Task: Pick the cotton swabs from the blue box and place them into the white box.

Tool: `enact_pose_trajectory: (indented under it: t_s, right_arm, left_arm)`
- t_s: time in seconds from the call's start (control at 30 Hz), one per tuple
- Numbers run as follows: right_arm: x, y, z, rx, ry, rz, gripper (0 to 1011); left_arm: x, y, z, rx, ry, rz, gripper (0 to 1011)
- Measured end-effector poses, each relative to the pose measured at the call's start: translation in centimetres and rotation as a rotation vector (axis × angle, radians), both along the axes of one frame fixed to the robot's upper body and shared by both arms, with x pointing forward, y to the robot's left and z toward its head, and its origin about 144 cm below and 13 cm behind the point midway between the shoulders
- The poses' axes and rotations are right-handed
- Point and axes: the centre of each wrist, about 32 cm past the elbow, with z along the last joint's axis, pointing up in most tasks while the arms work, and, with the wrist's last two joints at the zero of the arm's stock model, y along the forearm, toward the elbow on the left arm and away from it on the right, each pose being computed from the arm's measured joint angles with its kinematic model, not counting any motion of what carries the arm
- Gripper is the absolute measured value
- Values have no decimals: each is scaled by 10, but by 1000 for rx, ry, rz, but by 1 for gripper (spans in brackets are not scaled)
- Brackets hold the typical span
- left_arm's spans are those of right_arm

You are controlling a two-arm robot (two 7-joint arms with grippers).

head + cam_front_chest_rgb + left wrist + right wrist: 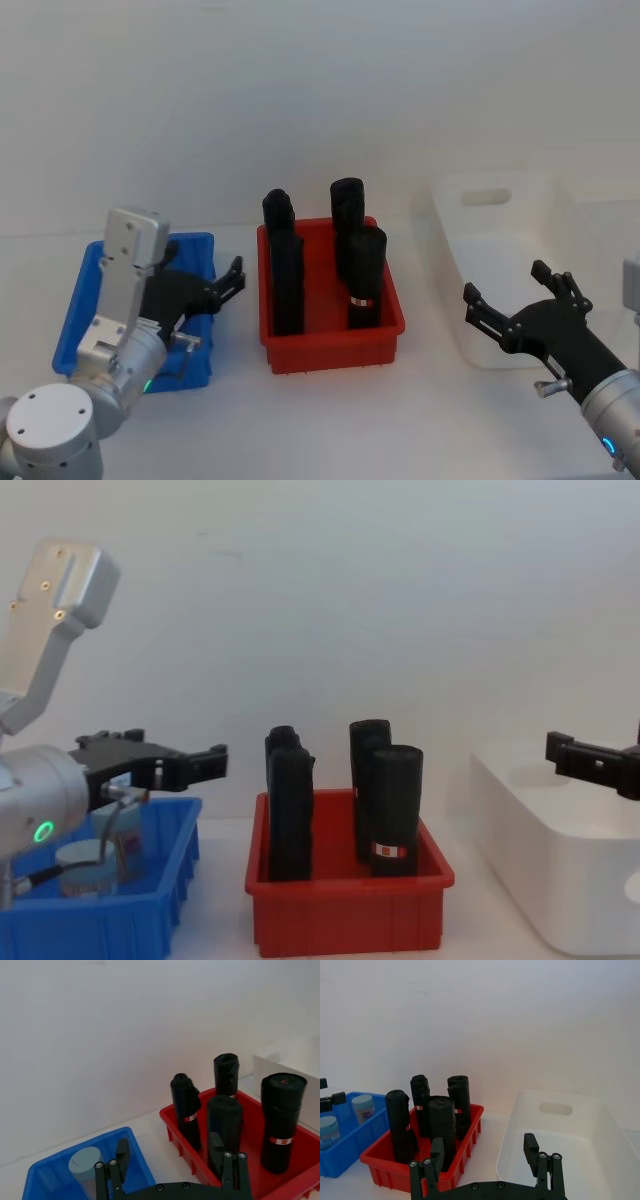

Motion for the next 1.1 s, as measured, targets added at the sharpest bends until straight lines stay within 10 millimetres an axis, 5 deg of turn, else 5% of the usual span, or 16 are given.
enact_pose_trajectory:
  t_s: [1.1]
  right_arm:
    - [0,0,0,0,0,0,1001]
  left_arm:
    - [16,54,-18,-48,209,154,1003]
